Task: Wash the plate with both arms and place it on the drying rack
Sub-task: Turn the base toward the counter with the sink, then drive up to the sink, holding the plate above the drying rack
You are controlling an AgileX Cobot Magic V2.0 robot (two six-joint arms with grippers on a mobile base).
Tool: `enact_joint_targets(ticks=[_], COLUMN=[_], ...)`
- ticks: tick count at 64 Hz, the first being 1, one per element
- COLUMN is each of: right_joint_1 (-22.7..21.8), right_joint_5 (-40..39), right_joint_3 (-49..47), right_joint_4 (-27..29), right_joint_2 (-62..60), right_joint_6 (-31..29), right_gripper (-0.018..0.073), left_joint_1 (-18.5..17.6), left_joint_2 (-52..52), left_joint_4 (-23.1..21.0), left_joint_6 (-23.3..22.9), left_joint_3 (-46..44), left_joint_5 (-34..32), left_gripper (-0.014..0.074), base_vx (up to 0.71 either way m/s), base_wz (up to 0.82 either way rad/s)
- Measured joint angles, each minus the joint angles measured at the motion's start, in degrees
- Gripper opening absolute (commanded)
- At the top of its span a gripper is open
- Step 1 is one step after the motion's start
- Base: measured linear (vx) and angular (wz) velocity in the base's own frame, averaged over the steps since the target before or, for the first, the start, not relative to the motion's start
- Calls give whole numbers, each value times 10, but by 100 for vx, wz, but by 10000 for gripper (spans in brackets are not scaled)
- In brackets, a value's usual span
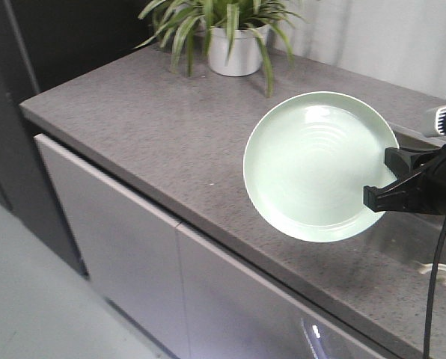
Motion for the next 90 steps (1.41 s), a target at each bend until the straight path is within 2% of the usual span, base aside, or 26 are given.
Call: enact_joint_targets(ticks=[90], right_joint_1=[0], right_joint_5=[0], right_joint_3=[0], right_joint_4=[0], right_joint_2=[0], right_joint_6=[0], right_gripper=[-10], left_joint_1=[0], left_joint_2=[0], left_joint_4=[0], left_joint_6=[0], left_joint_3=[0], left_joint_5=[0], left_gripper=[-6], base_vx=[8], base_wz=[-36])
